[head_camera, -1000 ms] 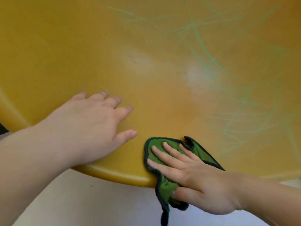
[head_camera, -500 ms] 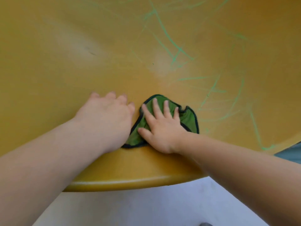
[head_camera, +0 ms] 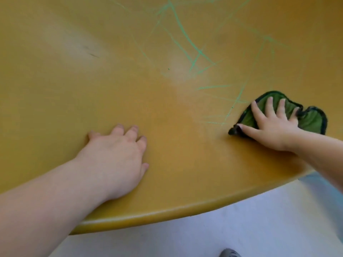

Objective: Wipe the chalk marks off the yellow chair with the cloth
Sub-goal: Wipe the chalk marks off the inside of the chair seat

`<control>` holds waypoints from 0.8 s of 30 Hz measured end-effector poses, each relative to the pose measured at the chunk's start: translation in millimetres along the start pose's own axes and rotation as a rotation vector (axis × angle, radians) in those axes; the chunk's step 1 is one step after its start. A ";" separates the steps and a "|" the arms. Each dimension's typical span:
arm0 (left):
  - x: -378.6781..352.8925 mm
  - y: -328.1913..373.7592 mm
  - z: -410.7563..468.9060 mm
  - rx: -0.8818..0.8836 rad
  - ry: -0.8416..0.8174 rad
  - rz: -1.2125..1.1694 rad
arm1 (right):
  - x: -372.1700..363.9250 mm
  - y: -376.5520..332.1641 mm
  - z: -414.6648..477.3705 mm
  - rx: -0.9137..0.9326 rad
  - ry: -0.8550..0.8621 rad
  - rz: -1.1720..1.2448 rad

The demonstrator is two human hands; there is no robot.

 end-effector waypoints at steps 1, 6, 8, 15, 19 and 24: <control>-0.2 0.1 0.2 0.001 0.004 0.001 | 3.5 -3.8 18.3 -0.043 0.037 0.028; -0.1 0.7 1.9 -0.001 0.022 0.009 | -0.7 -73.1 69.2 0.049 0.175 0.118; -0.8 0.1 2.4 -0.009 0.029 0.012 | -3.3 -106.5 63.5 0.203 0.163 0.132; -2.4 -1.0 2.0 -0.003 0.060 0.002 | -16.3 -83.8 -89.4 0.912 -0.187 0.065; -1.6 2.9 -0.8 0.012 0.081 -0.013 | -14.7 -23.9 -83.7 0.676 -0.194 -0.189; 1.3 1.2 -1.5 -0.002 0.087 -0.016 | -0.3 -5.9 37.4 0.187 0.068 -0.118</control>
Point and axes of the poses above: each hand's wrist, its own z-axis towards the middle knuckle, its own x-axis out of the back of the hand, y = z × x, the point moved 1 cm from there along z, towards the middle knuckle, and after that the axes turned 10 degrees about y, right-handed, at the moved point
